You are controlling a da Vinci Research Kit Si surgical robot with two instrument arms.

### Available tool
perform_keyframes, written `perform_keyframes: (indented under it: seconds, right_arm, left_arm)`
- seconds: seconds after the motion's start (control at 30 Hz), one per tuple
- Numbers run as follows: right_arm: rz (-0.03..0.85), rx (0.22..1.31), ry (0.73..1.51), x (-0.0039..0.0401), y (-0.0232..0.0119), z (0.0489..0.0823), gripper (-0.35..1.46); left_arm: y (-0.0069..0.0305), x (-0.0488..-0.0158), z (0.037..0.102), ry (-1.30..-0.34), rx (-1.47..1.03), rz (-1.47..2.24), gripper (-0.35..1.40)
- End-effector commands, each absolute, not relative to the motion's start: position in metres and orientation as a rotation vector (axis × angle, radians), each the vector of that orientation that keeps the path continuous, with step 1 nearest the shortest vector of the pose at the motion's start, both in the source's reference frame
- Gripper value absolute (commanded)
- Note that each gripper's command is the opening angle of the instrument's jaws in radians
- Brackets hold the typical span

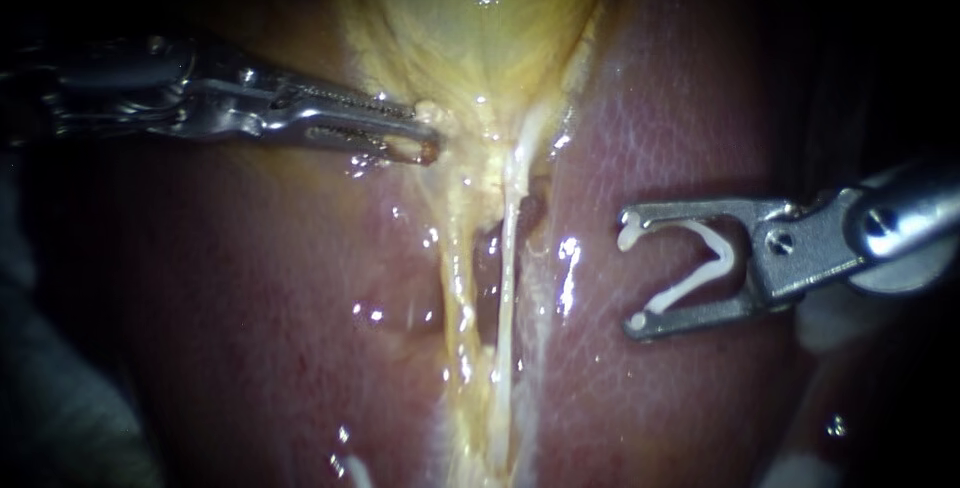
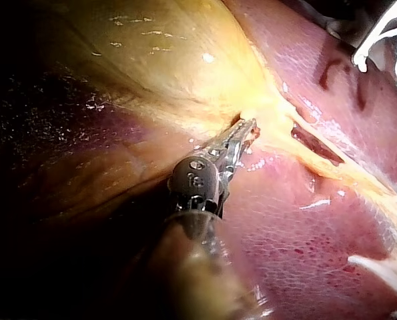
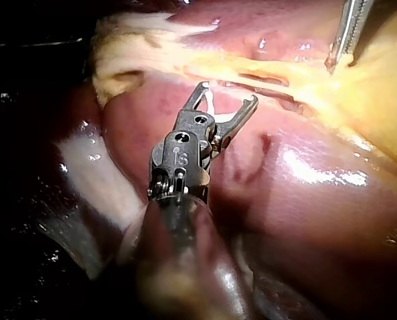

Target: Grabbing gallbladder

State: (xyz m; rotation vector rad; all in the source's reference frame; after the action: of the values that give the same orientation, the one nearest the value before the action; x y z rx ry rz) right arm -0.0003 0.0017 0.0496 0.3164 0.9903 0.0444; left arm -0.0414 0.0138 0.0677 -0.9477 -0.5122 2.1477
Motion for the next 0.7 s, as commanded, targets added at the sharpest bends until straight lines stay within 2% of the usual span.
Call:
perform_keyframes:
  seconds: [0.03, 0.33, 0.7]
  right_arm:
    - [0.044, 0.316, 0.991, -0.0003, 0.0017, 0.0496, 0.5]
    - [0.044, 0.316, 0.991, -0.0003, 0.0017, 0.0496, 0.5]
    - [0.044, 0.316, 0.991, -0.0004, 0.0017, 0.0496, 0.5]
  left_arm:
    - [0.0138, -0.0414, 0.0676, -0.516, -0.944, 2.143, -0.35]
    - [0.0137, -0.0415, 0.0662, -0.532, -0.904, 2.13, -0.35]
    - [0.0143, -0.0405, 0.0608, -0.562, -0.88, 2.105, -0.35]
